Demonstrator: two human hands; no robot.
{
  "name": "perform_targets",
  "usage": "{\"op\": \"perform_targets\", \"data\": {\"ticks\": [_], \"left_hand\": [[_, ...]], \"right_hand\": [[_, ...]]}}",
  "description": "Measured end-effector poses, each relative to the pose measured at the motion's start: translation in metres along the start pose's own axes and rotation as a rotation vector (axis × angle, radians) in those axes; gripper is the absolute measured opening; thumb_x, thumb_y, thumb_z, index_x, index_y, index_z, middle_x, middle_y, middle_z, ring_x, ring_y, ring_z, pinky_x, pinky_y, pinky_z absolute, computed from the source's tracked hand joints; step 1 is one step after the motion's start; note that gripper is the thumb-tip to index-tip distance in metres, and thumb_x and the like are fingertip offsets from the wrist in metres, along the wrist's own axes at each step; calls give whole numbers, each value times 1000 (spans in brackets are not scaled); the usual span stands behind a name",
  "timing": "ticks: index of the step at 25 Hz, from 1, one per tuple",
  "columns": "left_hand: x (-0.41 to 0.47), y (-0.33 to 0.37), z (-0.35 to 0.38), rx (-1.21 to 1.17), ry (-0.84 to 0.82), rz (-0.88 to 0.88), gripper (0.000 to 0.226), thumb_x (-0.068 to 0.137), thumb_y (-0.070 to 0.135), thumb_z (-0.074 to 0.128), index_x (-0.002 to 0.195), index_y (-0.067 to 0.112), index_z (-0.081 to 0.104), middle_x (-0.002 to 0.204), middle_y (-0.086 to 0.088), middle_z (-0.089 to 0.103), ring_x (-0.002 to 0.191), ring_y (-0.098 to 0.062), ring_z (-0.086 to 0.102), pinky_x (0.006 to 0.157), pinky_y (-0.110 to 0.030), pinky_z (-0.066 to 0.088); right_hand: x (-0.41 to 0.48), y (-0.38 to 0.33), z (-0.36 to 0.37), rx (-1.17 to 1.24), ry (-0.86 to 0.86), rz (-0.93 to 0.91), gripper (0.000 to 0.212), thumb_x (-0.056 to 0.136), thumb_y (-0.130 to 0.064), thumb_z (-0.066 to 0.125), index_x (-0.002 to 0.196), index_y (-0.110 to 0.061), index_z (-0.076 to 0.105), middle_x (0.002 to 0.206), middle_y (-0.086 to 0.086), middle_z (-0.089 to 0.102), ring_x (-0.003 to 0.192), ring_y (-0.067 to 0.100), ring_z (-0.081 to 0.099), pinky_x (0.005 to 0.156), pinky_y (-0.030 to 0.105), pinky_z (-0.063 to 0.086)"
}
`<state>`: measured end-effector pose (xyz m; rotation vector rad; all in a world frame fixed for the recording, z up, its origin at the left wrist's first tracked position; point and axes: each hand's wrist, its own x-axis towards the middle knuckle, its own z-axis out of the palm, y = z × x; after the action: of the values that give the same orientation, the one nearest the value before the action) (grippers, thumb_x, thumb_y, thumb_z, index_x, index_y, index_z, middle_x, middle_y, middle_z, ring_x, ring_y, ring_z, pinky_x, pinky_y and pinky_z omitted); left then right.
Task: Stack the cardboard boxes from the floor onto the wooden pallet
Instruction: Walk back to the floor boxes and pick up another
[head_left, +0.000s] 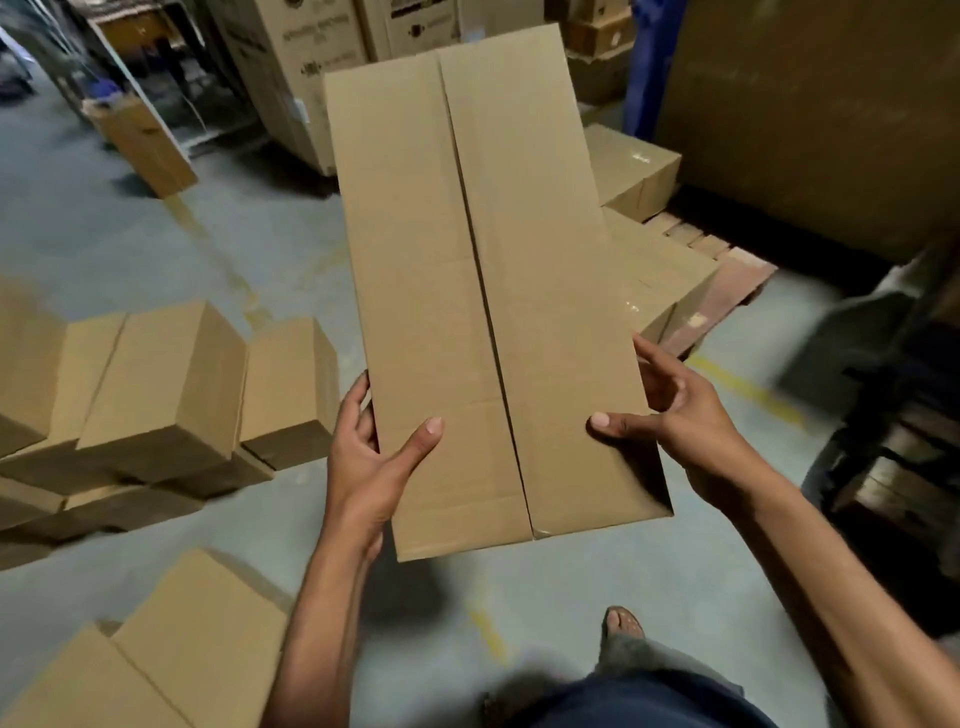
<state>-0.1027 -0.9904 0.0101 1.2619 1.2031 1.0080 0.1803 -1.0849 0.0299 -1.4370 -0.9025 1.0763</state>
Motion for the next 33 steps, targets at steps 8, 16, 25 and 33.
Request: {"op": "perform_targets", "data": {"ticks": [8,16,25,33], "left_hand": [[13,41,165,188,-262,196,104,79,30,87,159,43,23,145,16,58,124,3,60,109,-31,47],[64,81,329,194,-451,179,100,79,41,87,159,45,26,142,29,54,125,11,55,113,-39,46],[208,132,488,329,-623,67,83,86,35,81,155,38,35,131,21,62,108,5,63,93,-16,51],[316,130,611,347,-749,-32,94,83,43,83,160,31,31,147,9,53,125,-10,56,101,-27,45]], "right_hand": [[-30,-5,-157,-60,216,-76,104,72,-21,87,153,-56,32,140,-27,56,125,-11,54,99,22,44],[13,-30,-314,-153,268,-101,96,73,-35,87,150,-58,33,152,-33,41,135,-10,44,114,29,37],[146,-68,-433,-86,363,131,53,84,-22,82,134,-24,65,111,-7,78,101,16,75,94,34,57],[238,-65,-514,-107,533,194,58,83,-28,83,137,-28,63,118,-9,75,108,15,71,104,39,52]]}}
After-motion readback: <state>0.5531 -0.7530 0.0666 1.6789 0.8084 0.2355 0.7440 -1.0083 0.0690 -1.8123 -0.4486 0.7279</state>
